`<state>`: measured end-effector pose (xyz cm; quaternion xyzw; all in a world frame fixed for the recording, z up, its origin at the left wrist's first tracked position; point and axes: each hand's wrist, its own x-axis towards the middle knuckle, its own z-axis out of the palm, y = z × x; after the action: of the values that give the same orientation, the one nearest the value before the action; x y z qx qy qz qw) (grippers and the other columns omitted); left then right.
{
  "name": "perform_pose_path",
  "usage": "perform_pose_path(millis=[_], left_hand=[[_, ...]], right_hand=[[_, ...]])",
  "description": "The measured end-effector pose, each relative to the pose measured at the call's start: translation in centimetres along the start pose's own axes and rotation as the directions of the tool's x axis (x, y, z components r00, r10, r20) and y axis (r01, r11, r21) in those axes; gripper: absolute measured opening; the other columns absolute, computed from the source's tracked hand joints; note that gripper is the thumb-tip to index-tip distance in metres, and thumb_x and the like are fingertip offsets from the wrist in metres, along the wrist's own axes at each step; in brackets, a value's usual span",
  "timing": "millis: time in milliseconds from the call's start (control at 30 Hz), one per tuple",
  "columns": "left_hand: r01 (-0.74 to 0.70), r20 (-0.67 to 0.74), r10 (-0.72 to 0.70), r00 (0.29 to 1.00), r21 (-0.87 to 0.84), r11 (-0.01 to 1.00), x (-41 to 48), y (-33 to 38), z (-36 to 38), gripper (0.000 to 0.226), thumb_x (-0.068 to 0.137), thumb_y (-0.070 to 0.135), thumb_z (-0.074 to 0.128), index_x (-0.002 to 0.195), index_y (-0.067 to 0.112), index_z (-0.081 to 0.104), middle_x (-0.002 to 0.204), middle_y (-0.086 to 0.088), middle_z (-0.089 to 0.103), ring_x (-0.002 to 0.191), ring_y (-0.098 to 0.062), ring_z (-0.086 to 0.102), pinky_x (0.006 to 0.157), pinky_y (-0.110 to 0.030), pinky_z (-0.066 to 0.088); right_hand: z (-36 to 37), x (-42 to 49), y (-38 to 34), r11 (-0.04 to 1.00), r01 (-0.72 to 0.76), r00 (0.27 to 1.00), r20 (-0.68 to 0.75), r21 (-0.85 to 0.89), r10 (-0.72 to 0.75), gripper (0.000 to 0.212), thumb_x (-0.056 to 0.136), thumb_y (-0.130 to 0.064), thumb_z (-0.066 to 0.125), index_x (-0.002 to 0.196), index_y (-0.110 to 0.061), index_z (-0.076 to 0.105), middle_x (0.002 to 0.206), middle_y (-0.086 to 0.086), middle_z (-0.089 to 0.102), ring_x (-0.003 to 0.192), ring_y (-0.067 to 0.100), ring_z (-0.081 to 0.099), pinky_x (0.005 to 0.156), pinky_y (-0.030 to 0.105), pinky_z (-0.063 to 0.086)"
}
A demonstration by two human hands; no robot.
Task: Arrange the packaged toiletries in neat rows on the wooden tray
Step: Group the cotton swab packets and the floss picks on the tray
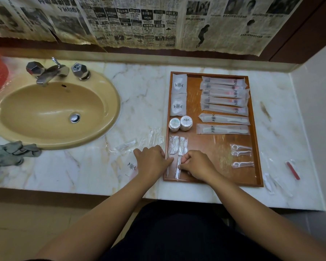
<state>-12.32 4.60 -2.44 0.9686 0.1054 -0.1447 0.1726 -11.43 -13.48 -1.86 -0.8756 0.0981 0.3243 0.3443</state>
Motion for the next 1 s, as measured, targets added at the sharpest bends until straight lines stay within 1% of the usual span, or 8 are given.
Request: perform_pose_path(millis=[200,400,500,600,667,800,900,1000], left_hand=[[0.051,0.06,-0.05,0.997,-0.013,0.999,-0.3,-0.1,-0.7,0.023,0.088,0.049,0.058,0.078,0.029,0.064,0.074,0.011,0.068,0.086,-0.014,0.064,0.087,-0.038,0.021],[0.235,0.18,-0.183,0.967,-0.337,0.912,0.3,-1.3,-2.6,0.022,0.085,0.049,0.07,0.077,0.029,0.072,0.079,0.016,0.069,0.086,-0.009,0.06,0.098,-0.041,0.033],[0.277,0.236,-0.174,0.956,-0.534,0.799,0.9,-2.5,-2.8,0.021,0.073,0.056,0.075,0.074,0.035,0.076,0.081,0.019,0.074,0.089,-0.008,0.068,0.097,-0.045,0.046],[0.291,0.263,-0.145,0.954,-0.687,0.666,0.8,-2.6,-3.3,0.014,0.081,0.036,0.082,0.074,0.024,0.08,0.082,0.015,0.076,0.083,-0.003,0.071,0.084,-0.032,0.051],[0.29,0.262,-0.142,0.955,-0.716,0.635,0.8,-2.3,-3.6,0.012,0.083,0.028,0.082,0.076,0.018,0.08,0.081,0.011,0.077,0.08,-0.002,0.071,0.078,-0.025,0.049],[0.308,0.273,-0.152,0.95,-0.732,0.608,1.2,-2.0,-3.5,0.016,0.084,0.028,0.082,0.079,0.013,0.079,0.084,0.005,0.078,0.086,-0.014,0.073,0.083,-0.031,0.054],[0.322,0.281,-0.163,0.946,-0.74,0.59,1.5,-1.7,-3.4,0.021,0.083,0.029,0.083,0.082,0.008,0.078,0.085,0.0,0.078,0.089,-0.022,0.073,0.084,-0.033,0.055],[0.322,0.278,-0.167,0.946,-0.738,0.594,1.9,-1.6,-3.3,0.022,0.082,0.031,0.084,0.079,0.01,0.077,0.083,0.0,0.078,0.088,-0.022,0.074,0.088,-0.038,0.055]], right_hand=[[0.0,-0.4,0.1,0.998,0.016,1.0,-0.009,0.06,-0.016,0.015,0.074,-0.023,0.085,0.077,-0.023,0.07,0.072,-0.006,0.072,0.064,0.011,0.064,0.073,0.032,0.056],[1.2,-0.2,-1.2,0.996,0.053,0.999,-0.005,0.075,-0.053,0.012,0.075,-0.022,0.082,0.077,-0.024,0.07,0.072,-0.007,0.072,0.069,0.012,0.065,0.074,0.035,0.059],[2.0,-0.3,-1.9,0.99,0.118,0.992,-0.045,-0.07,-0.122,0.008,0.081,-0.028,0.079,0.078,-0.024,0.072,0.077,-0.009,0.072,0.078,0.012,0.067,0.074,0.033,0.056],[2.4,-0.6,-2.2,0.922,0.208,0.967,-0.072,-0.325,-0.243,0.011,0.087,-0.035,0.073,0.081,-0.027,0.074,0.089,-0.008,0.066,0.088,0.018,0.065,0.07,0.032,0.051],[2.4,-0.3,-1.7,0.893,0.258,0.946,-0.093,-0.368,-0.312,0.014,0.09,-0.041,0.07,0.088,-0.028,0.076,0.097,-0.005,0.06,0.093,0.018,0.06,0.072,0.034,0.051],[1.8,1.6,0.0,0.768,0.467,0.792,-0.179,-0.439,-0.584,0.032,0.088,-0.012,0.072,0.12,-0.016,0.073,0.12,0.007,0.063,0.116,0.029,0.055,0.092,0.044,0.054],[1.8,3.0,1.2,0.594,0.534,0.729,-0.029,-0.602,-0.684,0.047,0.085,-0.004,0.07,0.131,-0.015,0.067,0.141,0.012,0.058,0.131,0.034,0.049,0.109,0.046,0.046],[1.6,3.6,1.6,0.548,0.558,0.731,0.057,-0.623,-0.68,0.051,0.088,-0.003,0.064,0.137,-0.015,0.062,0.149,0.01,0.051,0.137,0.031,0.042,0.114,0.043,0.041]])
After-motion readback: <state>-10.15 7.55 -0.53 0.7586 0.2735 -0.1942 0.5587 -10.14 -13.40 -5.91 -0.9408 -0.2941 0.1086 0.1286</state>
